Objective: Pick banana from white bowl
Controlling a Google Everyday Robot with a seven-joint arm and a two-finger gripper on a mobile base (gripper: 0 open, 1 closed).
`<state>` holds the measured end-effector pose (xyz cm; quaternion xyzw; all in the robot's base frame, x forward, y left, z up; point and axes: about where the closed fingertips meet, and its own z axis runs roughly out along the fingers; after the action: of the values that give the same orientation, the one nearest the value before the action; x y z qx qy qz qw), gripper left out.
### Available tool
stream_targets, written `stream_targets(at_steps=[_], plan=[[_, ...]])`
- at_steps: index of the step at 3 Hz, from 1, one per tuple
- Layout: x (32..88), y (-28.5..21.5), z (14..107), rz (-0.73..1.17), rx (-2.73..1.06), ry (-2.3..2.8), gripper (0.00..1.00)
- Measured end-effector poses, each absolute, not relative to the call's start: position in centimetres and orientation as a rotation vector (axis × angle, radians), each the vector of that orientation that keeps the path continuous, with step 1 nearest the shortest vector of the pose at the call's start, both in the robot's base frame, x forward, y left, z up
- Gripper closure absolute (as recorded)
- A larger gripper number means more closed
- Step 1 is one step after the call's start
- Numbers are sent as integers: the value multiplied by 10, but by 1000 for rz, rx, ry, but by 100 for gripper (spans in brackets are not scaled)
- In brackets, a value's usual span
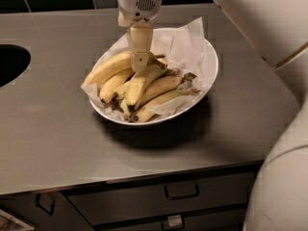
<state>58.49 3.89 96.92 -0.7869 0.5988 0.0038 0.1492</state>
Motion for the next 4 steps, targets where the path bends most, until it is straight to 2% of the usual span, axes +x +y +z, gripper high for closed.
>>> stream_targets(at_steps=[1,4], plan=[[586,48,964,34,-2282,1710,28],[579,57,952,80,-2309,1705,33]])
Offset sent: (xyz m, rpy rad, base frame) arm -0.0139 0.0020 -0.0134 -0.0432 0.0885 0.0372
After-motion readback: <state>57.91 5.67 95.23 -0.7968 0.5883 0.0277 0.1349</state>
